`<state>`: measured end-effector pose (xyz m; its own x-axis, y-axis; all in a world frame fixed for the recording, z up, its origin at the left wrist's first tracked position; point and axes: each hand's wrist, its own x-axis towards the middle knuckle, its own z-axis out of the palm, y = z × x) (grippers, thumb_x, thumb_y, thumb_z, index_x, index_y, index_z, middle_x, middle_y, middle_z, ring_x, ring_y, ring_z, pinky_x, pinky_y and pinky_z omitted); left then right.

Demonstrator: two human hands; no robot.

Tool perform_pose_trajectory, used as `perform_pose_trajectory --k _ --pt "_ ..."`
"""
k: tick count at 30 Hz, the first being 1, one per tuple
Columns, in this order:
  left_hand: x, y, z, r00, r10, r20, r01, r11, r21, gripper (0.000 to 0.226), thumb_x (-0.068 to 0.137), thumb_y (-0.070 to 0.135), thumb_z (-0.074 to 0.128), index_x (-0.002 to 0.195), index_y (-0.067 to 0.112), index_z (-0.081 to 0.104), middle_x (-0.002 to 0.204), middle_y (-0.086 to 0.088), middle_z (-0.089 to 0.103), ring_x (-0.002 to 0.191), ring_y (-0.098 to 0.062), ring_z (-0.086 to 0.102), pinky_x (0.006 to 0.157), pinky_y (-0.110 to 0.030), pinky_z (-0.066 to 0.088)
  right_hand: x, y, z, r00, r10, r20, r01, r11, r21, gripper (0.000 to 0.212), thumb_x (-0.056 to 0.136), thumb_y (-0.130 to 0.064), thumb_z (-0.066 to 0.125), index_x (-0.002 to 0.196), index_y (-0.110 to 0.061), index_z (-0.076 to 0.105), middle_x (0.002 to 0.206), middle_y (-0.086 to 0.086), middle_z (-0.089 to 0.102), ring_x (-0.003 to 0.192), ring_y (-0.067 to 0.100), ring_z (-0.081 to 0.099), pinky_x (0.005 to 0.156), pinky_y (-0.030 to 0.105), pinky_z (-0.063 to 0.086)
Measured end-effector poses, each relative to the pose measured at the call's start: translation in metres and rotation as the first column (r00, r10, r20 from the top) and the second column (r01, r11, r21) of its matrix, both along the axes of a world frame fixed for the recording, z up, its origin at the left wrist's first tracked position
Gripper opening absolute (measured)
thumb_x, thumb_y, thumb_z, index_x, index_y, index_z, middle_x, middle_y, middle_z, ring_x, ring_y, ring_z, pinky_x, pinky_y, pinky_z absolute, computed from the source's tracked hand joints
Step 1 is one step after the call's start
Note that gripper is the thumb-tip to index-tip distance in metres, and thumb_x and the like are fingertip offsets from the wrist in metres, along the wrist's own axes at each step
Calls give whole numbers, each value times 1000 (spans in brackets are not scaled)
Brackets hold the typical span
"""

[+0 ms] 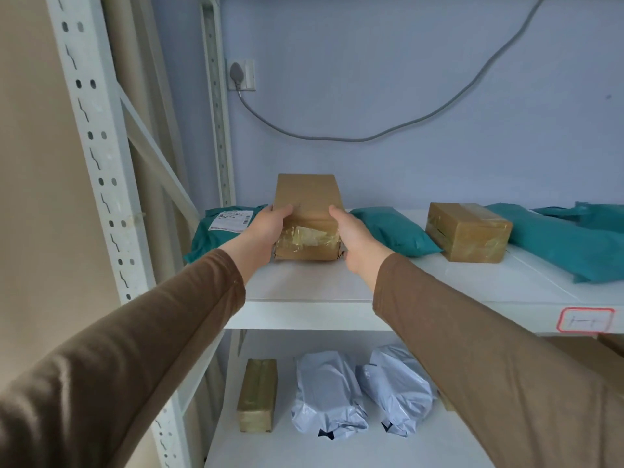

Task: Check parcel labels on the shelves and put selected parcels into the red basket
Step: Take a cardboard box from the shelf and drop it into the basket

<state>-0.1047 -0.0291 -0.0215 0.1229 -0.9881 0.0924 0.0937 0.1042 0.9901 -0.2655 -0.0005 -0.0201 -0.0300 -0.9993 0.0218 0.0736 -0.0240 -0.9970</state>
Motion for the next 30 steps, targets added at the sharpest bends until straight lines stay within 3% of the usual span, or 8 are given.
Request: perform_pose_trajectory --k 2,6,9,11,14,20,26,30 --pt "-6 22 1 999 -5 -43 1 996 -90 40 101 25 62 140 17 54 125 -6 69 97 -20 70 64 -26 57 -5 9 0 999 -6 37 9 996 -88 60 100 -49 55 154 -33 36 159 -6 39 145 21 36 116 50 25" --pt "-23 72 1 994 -3 -109 -24 969 -246 34 97 10 67 127 12 52 113 -1 66 101 -17 66 86 -31 54 -23 37 6 988 35 149 -1 975 -222 47 87 -52 71 129 -43 54 132 -11 65 124 22 61 103 57 40" --pt "-33 104 -1 973 16 -232 -63 978 -198 24 96 18 71 111 14 53 116 -3 65 114 -20 64 85 -37 57 -45 61 12 979 62 196 2 951 -310 30 92 -35 72 120 -33 62 114 -8 75 102 14 72 86 42 58" --pt "-38 122 -3 944 -52 -326 7 990 -140 46 91 36 77 126 15 55 128 -5 64 121 -24 64 85 -42 60 -60 77 15 985 55 164 6 936 -351 18 94 -30 70 111 -29 64 105 -8 75 95 12 71 80 35 57" --pt "-45 147 -9 905 -140 -402 122 990 -71 79 82 57 79 145 22 46 143 -7 54 131 -29 56 103 -56 51 -81 101 24 996 38 81 -2 917 -399 9 94 -29 69 102 -27 66 98 -8 74 95 13 67 84 35 52" --pt "-80 192 -19 739 -320 -593 269 947 -175 63 92 41 71 144 10 54 139 -15 61 131 -36 61 104 -56 54 -110 137 45 1000 22 -22 -30 882 -471 10 96 -30 65 104 -26 63 100 -7 71 97 12 63 91 34 49" --pt "-103 207 -30 982 -8 -189 -82 881 -466 101 67 24 88 147 18 28 140 4 49 134 -11 53 109 -38 50 -130 156 31 998 46 48 -30 954 -300 56 98 -23 58 150 -36 41 137 -7 54 127 12 51 110 49 36" --pt "-91 200 -47 917 290 275 12 668 -744 117 63 20 93 156 21 22 150 8 32 145 -17 38 122 -43 36 -152 168 20 981 122 151 -102 986 -135 35 101 -34 50 133 -28 60 143 4 59 124 29 57 105 53 47"
